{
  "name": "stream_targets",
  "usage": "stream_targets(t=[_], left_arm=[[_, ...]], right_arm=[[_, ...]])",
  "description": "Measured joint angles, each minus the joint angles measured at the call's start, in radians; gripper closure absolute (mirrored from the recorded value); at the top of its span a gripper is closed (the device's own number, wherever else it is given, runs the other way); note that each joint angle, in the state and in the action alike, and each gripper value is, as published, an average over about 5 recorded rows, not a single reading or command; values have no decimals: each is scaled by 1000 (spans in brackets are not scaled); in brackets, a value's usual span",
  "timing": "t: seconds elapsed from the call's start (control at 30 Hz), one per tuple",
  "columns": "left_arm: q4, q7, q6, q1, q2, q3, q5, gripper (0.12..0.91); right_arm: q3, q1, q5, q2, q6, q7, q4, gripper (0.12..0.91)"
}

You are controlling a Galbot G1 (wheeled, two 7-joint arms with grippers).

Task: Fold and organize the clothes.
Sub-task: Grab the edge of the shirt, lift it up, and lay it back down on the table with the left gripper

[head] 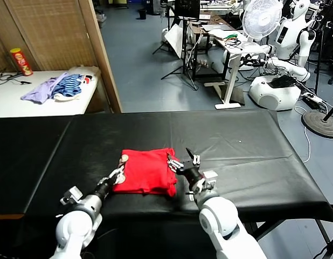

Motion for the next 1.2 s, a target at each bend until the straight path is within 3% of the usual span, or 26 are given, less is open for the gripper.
stream_targets(t=[0.2, 0.3, 0.43, 0.6, 0.9, 1.07, 1.2], left_arm=[[-6, -1, 3, -2, 0, 8, 25, 814], [-21, -1, -5, -3, 3, 17, 94, 885], [-52, -2, -25, 7, 15, 29, 266, 882], [-80, -2, -35, 20, 61, 17, 553, 885], [-89, 5, -54, 39, 255, -73, 950, 885], [-139, 6, -51, 58, 342, -112, 1077, 885], [-212, 4, -17, 66, 339, -79, 1023, 885]], right_arm=[[20, -13, -28, 1, -13, 12, 6, 227], [32, -23, -75, 6, -49, 40, 9, 227], [49, -40, -155, 9, -105, 72, 14, 227], [69, -61, -204, 9, -126, 76, 23, 227], [86, -79, -211, 10, -128, 72, 37, 227], [86, -83, -214, 12, -128, 72, 41, 227], [87, -92, -219, 14, -128, 69, 42, 227]])
